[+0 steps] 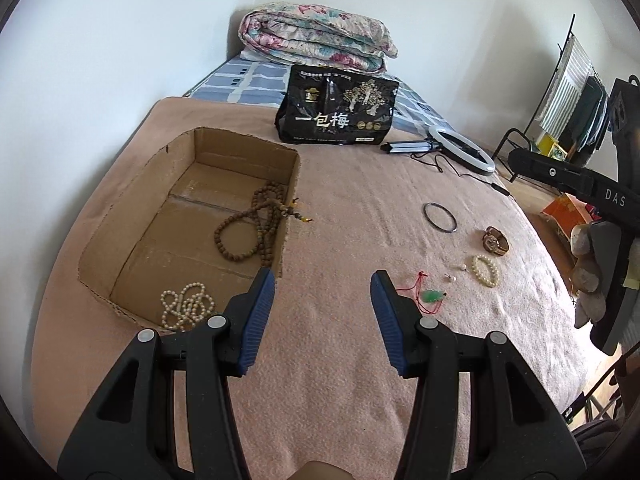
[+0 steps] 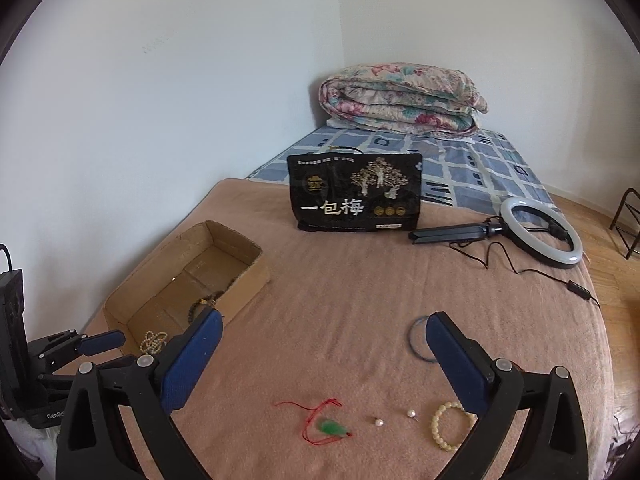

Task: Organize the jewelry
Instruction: 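Move the left tool to the jade pendant while the right tool approaches the yellow bead bracelet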

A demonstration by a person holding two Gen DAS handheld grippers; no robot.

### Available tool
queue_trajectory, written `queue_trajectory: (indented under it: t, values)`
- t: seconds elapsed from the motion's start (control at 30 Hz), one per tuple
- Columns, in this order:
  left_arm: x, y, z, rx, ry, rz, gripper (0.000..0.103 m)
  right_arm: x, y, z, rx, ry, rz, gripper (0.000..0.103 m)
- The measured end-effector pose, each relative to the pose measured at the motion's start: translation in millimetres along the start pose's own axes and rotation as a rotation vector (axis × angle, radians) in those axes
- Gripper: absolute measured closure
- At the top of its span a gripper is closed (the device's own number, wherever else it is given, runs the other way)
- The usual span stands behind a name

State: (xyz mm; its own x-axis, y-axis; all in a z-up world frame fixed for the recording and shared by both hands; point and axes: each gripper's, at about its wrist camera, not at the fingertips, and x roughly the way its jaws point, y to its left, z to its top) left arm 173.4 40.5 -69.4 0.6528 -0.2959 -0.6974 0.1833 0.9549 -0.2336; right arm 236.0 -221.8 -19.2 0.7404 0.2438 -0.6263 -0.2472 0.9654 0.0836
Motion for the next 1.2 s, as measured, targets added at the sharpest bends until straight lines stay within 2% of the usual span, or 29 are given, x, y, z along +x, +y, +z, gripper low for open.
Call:
queue_trajectory:
  t: [0.3,0.6,0.9,1.2]
  values:
    - [19.4,-41.2,-7.3,0.050,0.041,-0.067,0.052,-26.7,-72.0,-32.6,0.083,0.011,-0.093,0.000]
    - [48.6,-82.1,-18.8,0.084,0.095,-0.127,0.052,-28.9,-130.8,-68.1,0.163,0.063,-0.152,0.000]
    - [83.4,-115.6,-32.3,0.116,0.155,-0.162,0.052,-10.6,-157.8,-97.2,0.190,0.124,-0.161,0.000]
    - [116.7,-134.7,-40.3,0.131,0.199,-0.168,0.052,12.6,-163.1,-119.6,0.195,0.173,-0.151,0.001]
